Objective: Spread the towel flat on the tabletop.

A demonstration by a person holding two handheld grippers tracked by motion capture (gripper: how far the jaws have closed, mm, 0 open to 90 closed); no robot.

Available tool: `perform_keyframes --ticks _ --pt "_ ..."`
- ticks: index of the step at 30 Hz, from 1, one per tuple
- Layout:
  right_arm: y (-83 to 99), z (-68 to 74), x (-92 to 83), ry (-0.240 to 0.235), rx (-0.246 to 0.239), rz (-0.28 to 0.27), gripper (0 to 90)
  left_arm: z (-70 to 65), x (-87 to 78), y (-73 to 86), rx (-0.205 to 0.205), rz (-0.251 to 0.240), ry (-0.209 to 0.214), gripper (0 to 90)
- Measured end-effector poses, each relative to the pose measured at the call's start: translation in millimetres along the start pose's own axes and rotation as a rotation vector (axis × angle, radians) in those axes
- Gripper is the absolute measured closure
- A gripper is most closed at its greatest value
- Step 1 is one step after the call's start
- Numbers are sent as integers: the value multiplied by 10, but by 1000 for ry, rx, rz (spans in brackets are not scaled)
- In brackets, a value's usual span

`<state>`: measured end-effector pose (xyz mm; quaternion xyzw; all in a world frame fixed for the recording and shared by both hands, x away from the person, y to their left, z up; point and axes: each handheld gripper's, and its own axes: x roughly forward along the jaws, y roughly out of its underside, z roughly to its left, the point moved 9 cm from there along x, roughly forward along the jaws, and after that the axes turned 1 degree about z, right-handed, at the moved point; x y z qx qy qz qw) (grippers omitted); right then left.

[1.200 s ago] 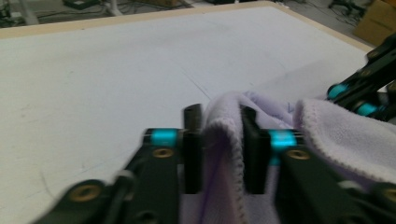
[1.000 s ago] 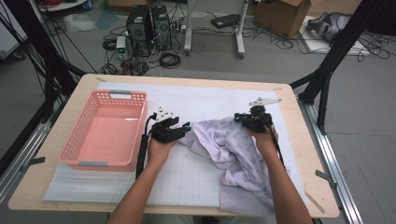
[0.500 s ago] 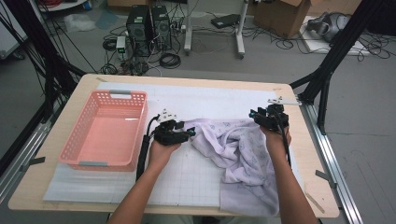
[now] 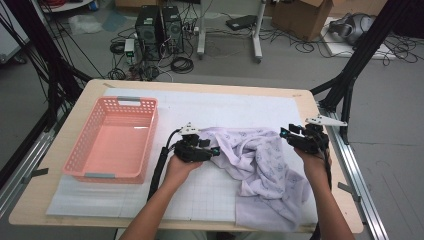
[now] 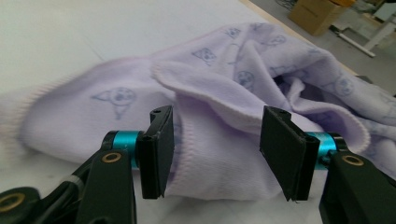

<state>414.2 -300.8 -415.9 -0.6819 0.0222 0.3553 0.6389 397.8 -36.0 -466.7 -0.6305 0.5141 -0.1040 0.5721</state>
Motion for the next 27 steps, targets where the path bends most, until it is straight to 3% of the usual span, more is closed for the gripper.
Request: perform_keyframes --ticks 7,11,13,14,16,17,18,20,22,23,24,25,26,27 --pt "160 -12 -35 -11 5 18 567 -116 155 -31 -26 -4 23 408" --pt "277 -18 -45 -33 23 35 556 -229 399 35 -4 61 11 413" --pt "323 11 -44 -53 29 44 546 -250 446 66 13 87 5 504" --pt "347 32 -42 -63 29 52 538 -271 517 128 33 134 -13 597" --pt "391 82 -28 -89 18 66 528 -229 523 132 62 144 -50 806" --pt "408 99 -23 -92 11 70 529 -229 523 132 62 144 -50 829" --pt "424 113 -20 -95 6 74 529 -129 457 57 40 102 -93 834" --pt "453 123 -19 -97 5 83 531 16 345 -39 34 56 -148 839" --pt "470 116 -14 -96 11 86 531 187 217 -137 43 28 -213 841" --pt "475 111 -13 -96 15 87 531 187 217 -137 43 28 -213 841" --pt "476 109 -11 -100 15 85 531 268 156 -196 42 5 -242 842" --pt "481 117 -10 -104 19 89 531 422 40 -320 44 -39 -305 843" --pt "478 126 -9 -106 21 86 531 422 40 -320 44 -39 -305 844" --pt "475 143 -11 -115 20 84 531 565 -54 -436 57 -80 -358 844"
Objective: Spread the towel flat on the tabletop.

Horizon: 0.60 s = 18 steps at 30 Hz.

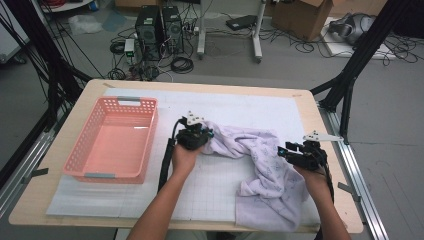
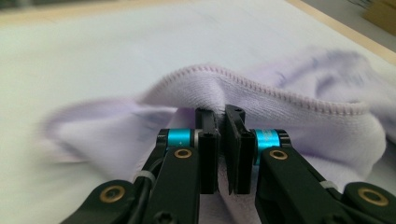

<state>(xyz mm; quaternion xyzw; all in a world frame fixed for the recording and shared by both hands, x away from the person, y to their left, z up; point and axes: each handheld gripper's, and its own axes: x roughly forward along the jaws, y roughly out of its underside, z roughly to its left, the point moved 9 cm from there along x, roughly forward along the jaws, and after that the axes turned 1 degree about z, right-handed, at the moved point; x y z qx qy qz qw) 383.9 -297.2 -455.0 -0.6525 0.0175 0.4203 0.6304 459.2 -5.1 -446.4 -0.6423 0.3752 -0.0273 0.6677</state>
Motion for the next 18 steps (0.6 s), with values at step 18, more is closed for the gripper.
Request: perform_keyframes --ticks 18 --pt "257 516 533 -192 -140 243 773 143 102 -193 -74 -7 16 485"
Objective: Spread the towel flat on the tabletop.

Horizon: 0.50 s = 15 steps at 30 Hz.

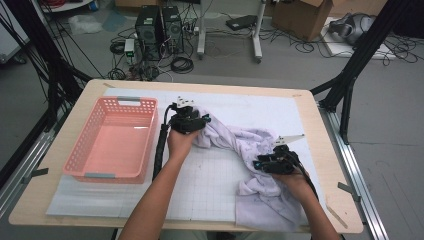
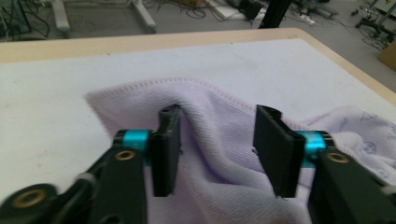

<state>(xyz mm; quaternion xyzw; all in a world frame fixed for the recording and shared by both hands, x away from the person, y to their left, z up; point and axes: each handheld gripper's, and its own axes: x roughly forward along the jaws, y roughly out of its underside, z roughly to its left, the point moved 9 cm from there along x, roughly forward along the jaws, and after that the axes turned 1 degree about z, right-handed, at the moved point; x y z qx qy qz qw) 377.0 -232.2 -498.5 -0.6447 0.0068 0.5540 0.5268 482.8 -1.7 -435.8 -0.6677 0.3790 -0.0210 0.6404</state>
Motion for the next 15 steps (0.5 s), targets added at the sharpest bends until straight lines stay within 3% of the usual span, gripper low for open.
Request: perform_keyframes --ticks 1,3,6,7,8,9,10,11,12,13,14,15 --pt "-19 -25 -18 19 3 -9 819 -30 -19 -1 27 0 -5 481" --pt "-56 -138 -82 112 14 -34 831 -92 -57 -1 75 -1 -4 482" --pt "-111 -357 -246 257 85 -122 807 -225 -94 23 84 -17 35 489" --pt "-116 -404 -288 268 122 -145 766 -282 -95 47 87 -20 50 491" --pt "-106 -438 -321 242 175 -165 616 -344 -91 82 101 -12 64 513" --pt "-98 -445 -343 243 182 -168 598 -475 -68 166 129 6 107 536" --pt "-99 -451 -373 247 182 -184 588 -475 -68 166 129 6 107 549" --pt "-101 -447 -408 247 189 -200 581 -540 -47 208 128 17 133 566" --pt "-100 -452 -446 253 189 -214 581 -659 4 282 116 39 193 586" --pt "-98 -450 -482 254 189 -225 580 -659 4 282 116 39 193 605" --pt "-92 -449 -516 257 191 -235 580 -782 66 345 105 64 243 611" --pt "-76 -446 -548 262 186 -238 579 -849 96 369 102 70 265 627"
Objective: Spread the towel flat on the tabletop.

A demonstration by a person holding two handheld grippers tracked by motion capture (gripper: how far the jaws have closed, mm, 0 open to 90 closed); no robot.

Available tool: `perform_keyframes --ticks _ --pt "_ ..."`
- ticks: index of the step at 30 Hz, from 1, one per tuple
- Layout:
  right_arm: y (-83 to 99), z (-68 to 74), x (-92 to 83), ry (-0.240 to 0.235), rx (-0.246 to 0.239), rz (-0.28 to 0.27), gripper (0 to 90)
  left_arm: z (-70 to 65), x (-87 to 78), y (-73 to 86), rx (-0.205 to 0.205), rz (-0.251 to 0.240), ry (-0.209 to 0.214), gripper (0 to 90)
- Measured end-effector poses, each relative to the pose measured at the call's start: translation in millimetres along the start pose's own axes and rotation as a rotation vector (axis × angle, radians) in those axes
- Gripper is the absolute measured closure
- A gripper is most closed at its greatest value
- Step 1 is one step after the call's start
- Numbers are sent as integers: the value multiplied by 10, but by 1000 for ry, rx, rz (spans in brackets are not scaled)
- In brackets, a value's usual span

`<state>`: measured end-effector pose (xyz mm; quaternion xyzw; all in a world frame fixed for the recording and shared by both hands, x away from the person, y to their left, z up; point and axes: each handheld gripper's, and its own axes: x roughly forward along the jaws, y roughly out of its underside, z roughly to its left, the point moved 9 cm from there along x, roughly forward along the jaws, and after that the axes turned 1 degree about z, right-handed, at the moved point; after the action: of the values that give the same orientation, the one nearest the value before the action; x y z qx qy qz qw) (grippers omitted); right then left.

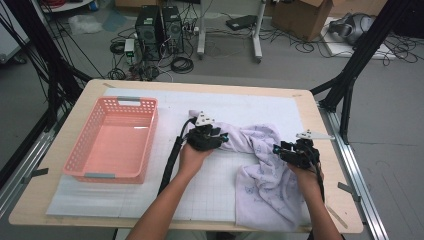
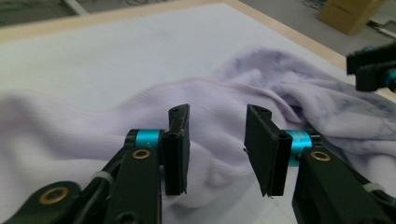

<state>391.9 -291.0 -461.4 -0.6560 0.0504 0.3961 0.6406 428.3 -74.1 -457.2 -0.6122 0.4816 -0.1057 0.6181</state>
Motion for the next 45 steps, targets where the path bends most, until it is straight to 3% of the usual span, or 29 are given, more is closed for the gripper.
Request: perform_keyframes --ticks 2,6,9,13,15,16,19,20,21,23,26,29,33,34,35,39,40,41,45 --pt "28 -15 -52 11 -2 -5 579 -50 52 12 3 5 13 641" --pt "115 -49 -121 15 2 -6 579 -269 308 62 12 65 71 665" --pt "172 -79 -158 17 5 -6 579 -334 385 56 10 70 82 645" --pt "203 -90 -187 6 8 -9 578 -382 549 73 -19 94 61 573" --pt "211 -81 -205 -3 4 -12 578 -406 635 105 -9 123 56 577" --pt "213 -77 -212 -5 2 -15 578 -423 718 132 18 151 35 583" --pt "222 -79 -228 -8 -7 -18 579 -435 777 137 39 166 8 625" --pt "230 -87 -238 -6 -10 -17 578 -444 793 135 62 170 -12 660" --pt "239 -111 -256 -5 -3 -21 578 -469 801 131 123 174 -32 782" --pt "253 -146 -271 0 6 -20 578 -473 796 131 130 173 -30 836" --pt "260 -172 -283 6 12 -18 578 -433 717 118 109 180 0 843" --pt "251 -177 -297 8 12 -21 577 -349 542 85 93 152 7 844" --pt "245 -166 -275 11 10 -15 577 -155 244 79 68 115 -20 849" --pt "241 -158 -270 11 14 -13 576 0 93 60 43 90 -53 849" --pt "233 -150 -265 9 10 -15 576 0 93 60 43 90 -53 850" --pt "199 -105 -252 5 -3 -16 577 393 -182 39 -34 41 -138 853" --pt "192 -99 -247 6 -2 -14 576 573 -281 36 -52 25 -193 854" --pt "192 -99 -247 6 -2 -14 576 573 -281 36 -52 25 -193 854" --pt "158 -114 -236 23 3 -19 570 888 -420 14 -94 -11 -298 854"
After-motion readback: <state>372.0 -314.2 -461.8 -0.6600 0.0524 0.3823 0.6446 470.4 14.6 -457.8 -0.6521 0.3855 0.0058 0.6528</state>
